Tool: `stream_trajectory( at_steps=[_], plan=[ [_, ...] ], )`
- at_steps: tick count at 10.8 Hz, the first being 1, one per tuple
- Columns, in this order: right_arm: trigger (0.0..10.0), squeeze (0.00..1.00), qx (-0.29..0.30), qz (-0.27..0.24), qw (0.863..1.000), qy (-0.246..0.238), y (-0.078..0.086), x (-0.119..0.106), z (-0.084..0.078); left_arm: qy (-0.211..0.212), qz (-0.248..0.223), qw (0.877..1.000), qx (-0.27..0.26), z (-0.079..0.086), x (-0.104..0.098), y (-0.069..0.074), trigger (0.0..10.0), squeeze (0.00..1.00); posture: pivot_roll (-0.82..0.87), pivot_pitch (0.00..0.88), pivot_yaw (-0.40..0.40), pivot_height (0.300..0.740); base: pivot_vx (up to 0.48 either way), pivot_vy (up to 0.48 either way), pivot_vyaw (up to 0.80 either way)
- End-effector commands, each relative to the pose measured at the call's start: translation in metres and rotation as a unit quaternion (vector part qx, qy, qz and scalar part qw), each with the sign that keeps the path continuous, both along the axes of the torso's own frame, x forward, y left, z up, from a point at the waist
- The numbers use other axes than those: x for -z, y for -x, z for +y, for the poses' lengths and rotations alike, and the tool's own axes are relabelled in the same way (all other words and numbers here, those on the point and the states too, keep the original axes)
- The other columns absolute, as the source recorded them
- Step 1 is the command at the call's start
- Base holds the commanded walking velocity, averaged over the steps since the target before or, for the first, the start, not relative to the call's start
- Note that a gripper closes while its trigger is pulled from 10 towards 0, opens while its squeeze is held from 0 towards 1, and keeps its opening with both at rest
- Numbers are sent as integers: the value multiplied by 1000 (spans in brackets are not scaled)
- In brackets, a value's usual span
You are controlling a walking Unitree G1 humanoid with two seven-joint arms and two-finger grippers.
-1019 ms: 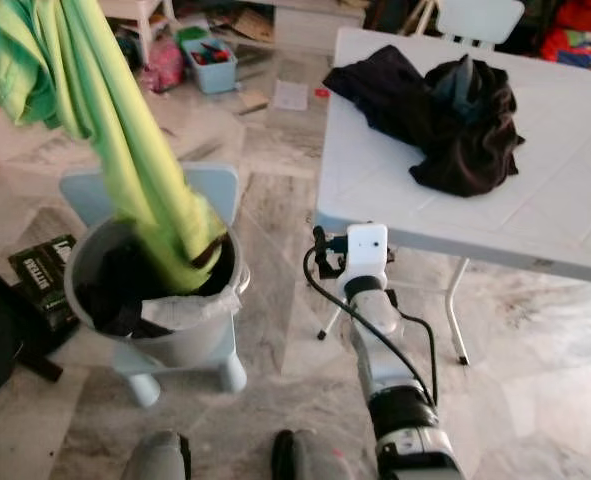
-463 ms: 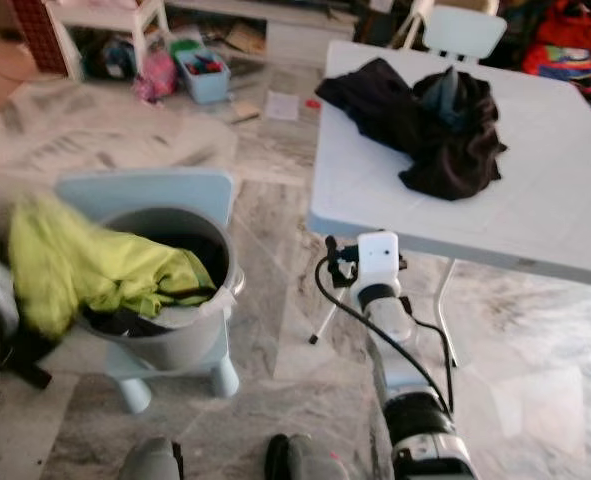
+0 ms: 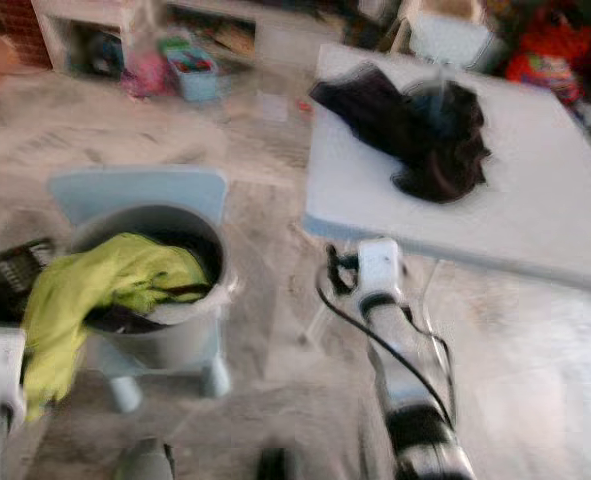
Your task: Hang hanger
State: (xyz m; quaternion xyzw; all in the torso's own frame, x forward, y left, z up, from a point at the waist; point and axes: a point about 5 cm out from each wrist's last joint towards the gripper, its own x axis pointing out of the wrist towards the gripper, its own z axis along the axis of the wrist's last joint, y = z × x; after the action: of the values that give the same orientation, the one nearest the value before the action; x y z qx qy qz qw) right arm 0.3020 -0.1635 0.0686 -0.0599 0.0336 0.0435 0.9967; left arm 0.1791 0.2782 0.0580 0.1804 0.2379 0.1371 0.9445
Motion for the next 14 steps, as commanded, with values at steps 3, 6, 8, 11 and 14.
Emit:
stream_trajectory(
  at_steps=[3,6,8,11,14],
  plan=[
    [10000,0,8,-1,1000,3,1,-3,-5,-42,37,997,44,3,3,-3,10000,1000,94,110,-126,740,0,0,0],
    [10000,0,9,0,1000,5,3,-3,-7,-61,-26,998,16,9,-17,-11,10000,1000,89,114,-128,740,0,0,0],
    [10000,0,12,0,1000,7,5,-3,-11,-106,-95,990,-23,12,-31,-7,10000,1000,88,118,-129,740,0,0,0],
    [10000,0,22,-2,1000,15,9,-5,-18,-73,-168,982,47,1,-65,-53,10000,1000,65,129,-128,740,0,0,0],
    [10000,0,30,-6,999,26,16,-9,-26,-32,-127,978,161,-29,-60,-107,10000,1000,9,141,-130,740,0,0,0]
  ],
)
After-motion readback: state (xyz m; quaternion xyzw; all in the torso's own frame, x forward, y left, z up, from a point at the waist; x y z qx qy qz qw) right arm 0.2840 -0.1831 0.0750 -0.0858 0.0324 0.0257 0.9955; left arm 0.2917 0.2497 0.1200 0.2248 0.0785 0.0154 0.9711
